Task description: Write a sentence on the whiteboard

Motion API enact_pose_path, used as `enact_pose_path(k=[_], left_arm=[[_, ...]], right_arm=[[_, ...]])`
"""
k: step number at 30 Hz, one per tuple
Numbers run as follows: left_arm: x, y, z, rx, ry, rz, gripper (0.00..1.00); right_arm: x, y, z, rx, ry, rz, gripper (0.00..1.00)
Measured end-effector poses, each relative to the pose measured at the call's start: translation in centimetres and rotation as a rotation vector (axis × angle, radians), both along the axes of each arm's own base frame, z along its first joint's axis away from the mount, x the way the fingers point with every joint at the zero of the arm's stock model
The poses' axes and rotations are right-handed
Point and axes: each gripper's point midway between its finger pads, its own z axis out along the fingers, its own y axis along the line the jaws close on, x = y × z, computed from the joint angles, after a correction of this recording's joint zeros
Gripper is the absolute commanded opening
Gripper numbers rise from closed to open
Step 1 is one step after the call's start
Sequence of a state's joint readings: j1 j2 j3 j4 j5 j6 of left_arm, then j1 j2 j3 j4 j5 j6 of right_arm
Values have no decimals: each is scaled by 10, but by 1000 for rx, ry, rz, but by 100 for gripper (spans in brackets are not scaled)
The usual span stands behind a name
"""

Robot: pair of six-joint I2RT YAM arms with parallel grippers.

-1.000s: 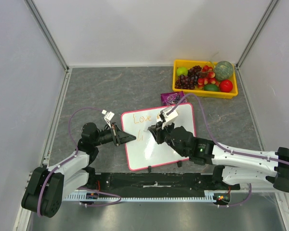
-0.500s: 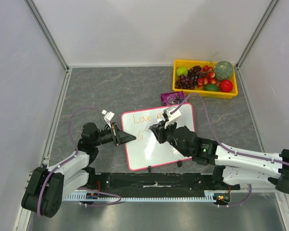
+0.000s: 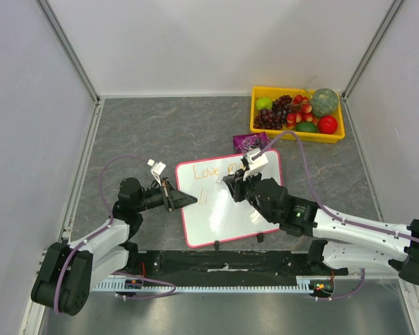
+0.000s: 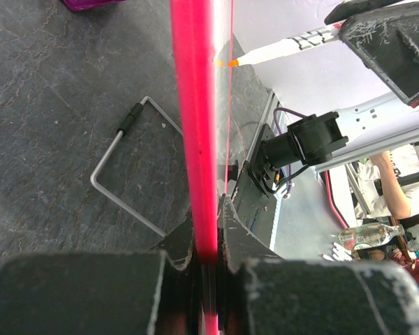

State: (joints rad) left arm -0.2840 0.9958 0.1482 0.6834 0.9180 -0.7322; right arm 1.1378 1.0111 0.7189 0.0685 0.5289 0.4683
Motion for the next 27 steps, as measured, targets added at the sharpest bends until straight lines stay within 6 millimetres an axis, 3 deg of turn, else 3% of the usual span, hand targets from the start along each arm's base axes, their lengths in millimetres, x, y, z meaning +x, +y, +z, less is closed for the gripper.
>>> enact_pose_path(k=[13,27], left_arm=[[0,0,0,0,1,1,2],[0,0,-1,2,7,3,2]], right_arm=[[-2,5,-8,-9,18,24,0],[-18,17,-24,24,74,120,0]])
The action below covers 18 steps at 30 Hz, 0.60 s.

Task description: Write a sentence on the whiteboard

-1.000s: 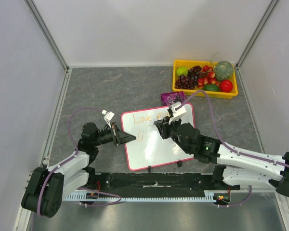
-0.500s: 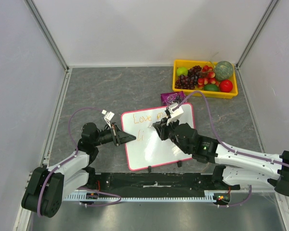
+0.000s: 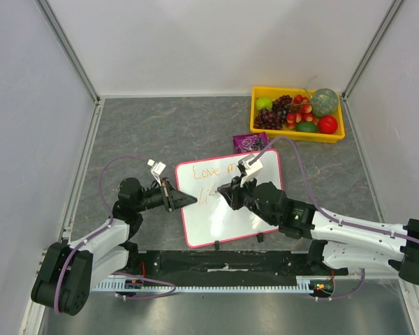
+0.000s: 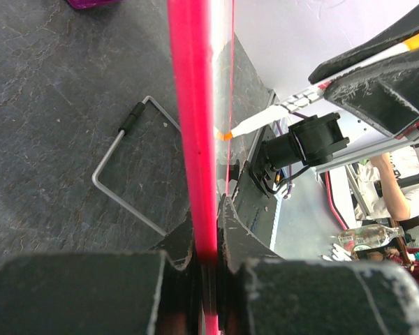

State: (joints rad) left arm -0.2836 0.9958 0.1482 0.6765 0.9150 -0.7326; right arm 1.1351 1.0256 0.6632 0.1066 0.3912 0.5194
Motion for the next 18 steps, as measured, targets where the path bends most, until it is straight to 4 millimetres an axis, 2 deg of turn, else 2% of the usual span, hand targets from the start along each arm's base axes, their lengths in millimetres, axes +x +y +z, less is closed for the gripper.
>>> enact_pose_path(k=[18], left_arm=[[0,0,0,0,-1,-2,2]], right_arm=[[-24,0,-20,6,64,106,0]])
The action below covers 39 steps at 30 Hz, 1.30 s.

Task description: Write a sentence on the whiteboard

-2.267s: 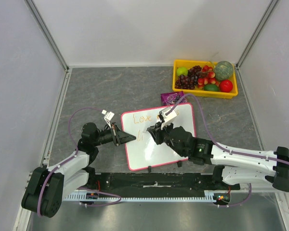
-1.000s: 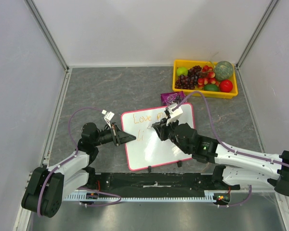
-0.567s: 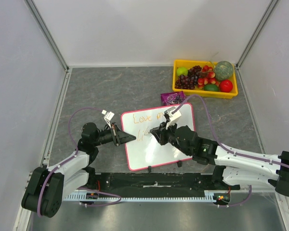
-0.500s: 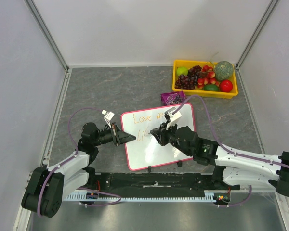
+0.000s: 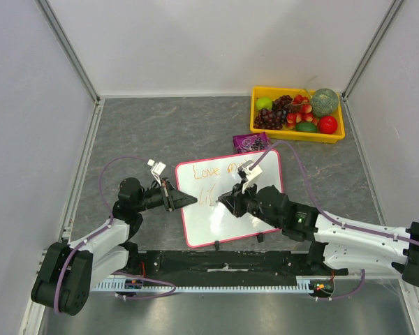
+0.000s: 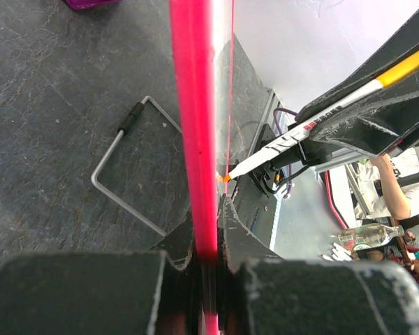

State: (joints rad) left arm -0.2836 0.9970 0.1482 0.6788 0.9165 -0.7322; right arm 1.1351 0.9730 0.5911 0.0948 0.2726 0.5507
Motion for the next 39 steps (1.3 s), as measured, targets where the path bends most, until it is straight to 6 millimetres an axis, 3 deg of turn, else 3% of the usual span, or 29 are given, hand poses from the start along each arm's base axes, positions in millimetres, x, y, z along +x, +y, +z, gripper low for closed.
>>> enact_pose_path(k=[8,17,24,39], left_arm=[[0,0,1,-2,-4,-2,2],[0,0,1,-2,-5,-2,2],[0,-1,1,-1,-4,-3,2],[0,0,1,-1,-4,-2,2]], right_arm=[[-4,-1,7,15,-4,19,0],[13,4,37,45,-58,-29,0],[23,6,24,3,-48,-50,0],[25,4,23,-1,-50,-63,0]])
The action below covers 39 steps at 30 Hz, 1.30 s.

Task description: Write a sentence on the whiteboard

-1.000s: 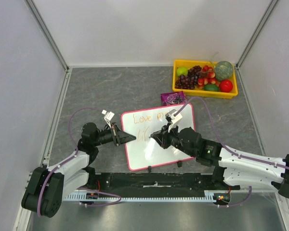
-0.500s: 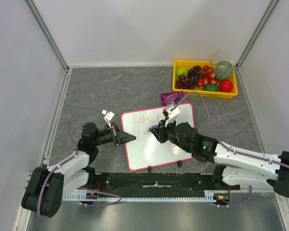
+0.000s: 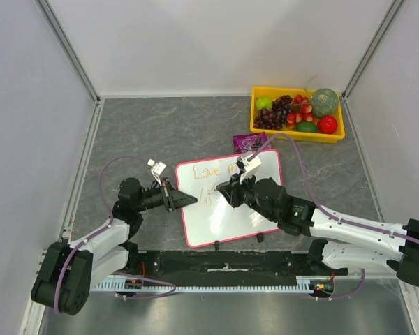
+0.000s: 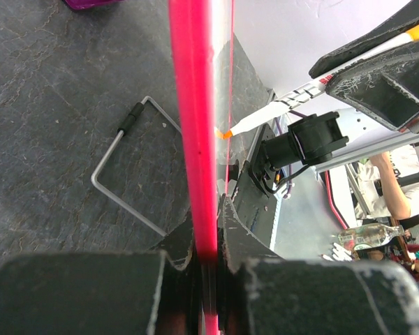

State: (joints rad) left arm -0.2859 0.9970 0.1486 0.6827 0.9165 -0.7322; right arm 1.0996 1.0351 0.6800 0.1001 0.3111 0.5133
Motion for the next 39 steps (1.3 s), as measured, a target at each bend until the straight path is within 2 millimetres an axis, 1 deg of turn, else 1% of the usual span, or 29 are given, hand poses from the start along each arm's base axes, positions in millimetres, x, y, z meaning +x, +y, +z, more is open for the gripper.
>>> enact_pose_path(k=[18,21,29,39], left_arm=[[0,0,-1,1,3,2,2],[0,0,0,0,1,0,2],[0,0,0,0,-1,-2,2],[0,0,0,0,-1,-2,2]], right_arm=[[3,-13,0,-16,-11,-47,0],[3,-19,2,-23,-20,-53,0],[-3,-33,17,31,-47,-58,0],[-7,-27,4,8,-23,-26,0]])
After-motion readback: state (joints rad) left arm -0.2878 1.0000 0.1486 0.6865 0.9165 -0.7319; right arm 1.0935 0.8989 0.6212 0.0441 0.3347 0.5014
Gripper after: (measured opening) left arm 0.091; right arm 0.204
